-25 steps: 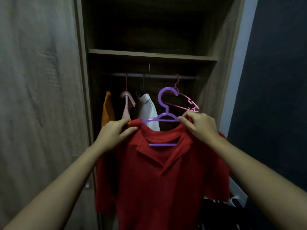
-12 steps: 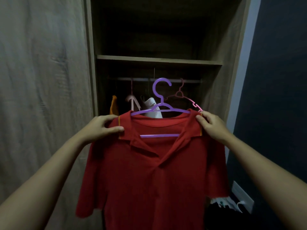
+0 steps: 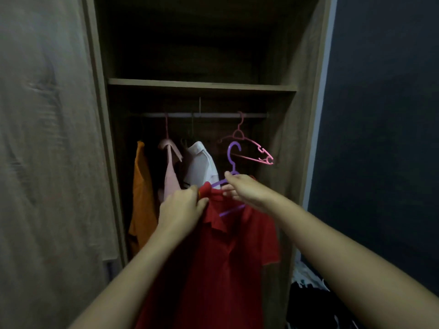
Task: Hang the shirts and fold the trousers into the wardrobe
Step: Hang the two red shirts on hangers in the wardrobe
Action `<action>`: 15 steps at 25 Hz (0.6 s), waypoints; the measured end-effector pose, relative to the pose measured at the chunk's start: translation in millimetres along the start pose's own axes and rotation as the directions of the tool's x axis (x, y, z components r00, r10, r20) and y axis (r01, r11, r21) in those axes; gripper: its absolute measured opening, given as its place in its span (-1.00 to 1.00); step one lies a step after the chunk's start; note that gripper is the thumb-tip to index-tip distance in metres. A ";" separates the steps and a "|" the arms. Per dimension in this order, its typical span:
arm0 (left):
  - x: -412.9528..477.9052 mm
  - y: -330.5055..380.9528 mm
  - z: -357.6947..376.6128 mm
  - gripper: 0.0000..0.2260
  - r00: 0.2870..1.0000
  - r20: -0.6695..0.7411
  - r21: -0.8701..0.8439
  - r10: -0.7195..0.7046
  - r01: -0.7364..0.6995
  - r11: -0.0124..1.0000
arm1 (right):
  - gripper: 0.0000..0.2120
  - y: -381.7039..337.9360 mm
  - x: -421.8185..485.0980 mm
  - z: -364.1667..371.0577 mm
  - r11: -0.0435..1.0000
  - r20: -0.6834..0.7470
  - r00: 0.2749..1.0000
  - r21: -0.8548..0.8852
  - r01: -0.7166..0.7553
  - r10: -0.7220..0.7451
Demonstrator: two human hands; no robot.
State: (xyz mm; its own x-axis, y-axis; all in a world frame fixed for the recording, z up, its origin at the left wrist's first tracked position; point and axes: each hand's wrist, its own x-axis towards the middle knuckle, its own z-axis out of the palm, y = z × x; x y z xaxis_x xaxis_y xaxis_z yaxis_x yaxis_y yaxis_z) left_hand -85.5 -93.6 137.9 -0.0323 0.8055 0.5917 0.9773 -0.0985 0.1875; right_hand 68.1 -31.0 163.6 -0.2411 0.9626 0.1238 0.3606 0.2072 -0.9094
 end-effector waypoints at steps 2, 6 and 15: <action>8.0 21.8 13.6 -0.69 0.999 -0.019 0.018 -0.028 0.028 0.999 | -0.64 -3.2 14.2 1.2 0.978 -0.061 0.997 0.206 -0.032 0.045; 34.1 45.1 33.2 -0.68 0.997 0.075 -0.222 -0.026 0.042 0.974 | -0.68 -0.3 52.1 -19.1 0.975 -0.142 0.990 0.221 0.017 0.015; 102.0 82.6 99.6 -0.29 0.998 0.004 -0.667 0.066 -0.046 0.744 | -0.83 10.5 175.0 -67.7 0.948 0.010 0.979 0.251 0.196 -0.205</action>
State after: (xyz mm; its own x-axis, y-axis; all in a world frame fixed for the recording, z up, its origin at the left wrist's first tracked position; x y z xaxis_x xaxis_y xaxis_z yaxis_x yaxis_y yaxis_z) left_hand 12.8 38.6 135.6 0.0328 0.7997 0.5995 0.5889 -0.5001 0.6349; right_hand 90.7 151.4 202.5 -0.3186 0.8980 0.3034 0.0687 0.3411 -0.9375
